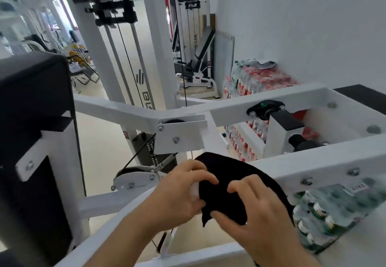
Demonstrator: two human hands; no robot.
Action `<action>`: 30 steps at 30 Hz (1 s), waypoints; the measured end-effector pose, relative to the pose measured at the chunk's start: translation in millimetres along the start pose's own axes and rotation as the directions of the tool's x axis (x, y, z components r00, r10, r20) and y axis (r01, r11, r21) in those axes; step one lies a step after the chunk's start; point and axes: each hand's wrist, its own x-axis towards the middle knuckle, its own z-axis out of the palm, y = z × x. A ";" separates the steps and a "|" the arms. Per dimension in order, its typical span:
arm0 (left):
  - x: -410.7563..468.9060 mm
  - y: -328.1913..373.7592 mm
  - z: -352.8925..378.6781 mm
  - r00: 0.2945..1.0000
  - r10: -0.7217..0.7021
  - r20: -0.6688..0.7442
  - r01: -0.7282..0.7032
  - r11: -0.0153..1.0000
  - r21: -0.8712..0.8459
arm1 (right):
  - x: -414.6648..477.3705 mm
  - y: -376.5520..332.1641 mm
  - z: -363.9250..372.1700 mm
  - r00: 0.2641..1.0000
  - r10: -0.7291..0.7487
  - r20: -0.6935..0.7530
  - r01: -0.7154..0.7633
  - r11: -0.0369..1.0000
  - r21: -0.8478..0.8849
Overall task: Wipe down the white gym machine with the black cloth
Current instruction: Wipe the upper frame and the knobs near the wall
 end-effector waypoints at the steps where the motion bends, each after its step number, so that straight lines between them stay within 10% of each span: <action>1: 1.2 -1.7 1.7 1.000 0.009 -0.017 -0.008 0.999 0.034 | -3.2 -6.4 12.3 0.999 -0.011 0.037 0.013 0.999 -0.041; 7: 7.0 9.7 -2.0 0.984 -0.062 -0.166 0.055 0.997 -0.045 | -3.1 -23.3 31.6 0.994 0.107 -0.028 -0.107 0.994 0.020; 14: -8.1 36.4 -49.6 0.969 -0.085 -0.231 -0.023 0.903 -0.429 | 56.1 -30.9 -51.1 0.875 0.237 0.422 -0.409 0.829 0.382; 23: -33.2 73.1 -92.7 0.932 -0.078 -0.355 -0.116 0.862 -0.493 | 86.3 -80.3 -113.5 0.900 0.165 0.402 -0.346 0.832 0.434; 30: -22.7 50.4 -111.6 0.955 0.006 0.297 0.156 0.841 -0.519 | 110.3 -59.8 -127.5 0.789 0.174 0.589 -0.458 0.806 0.375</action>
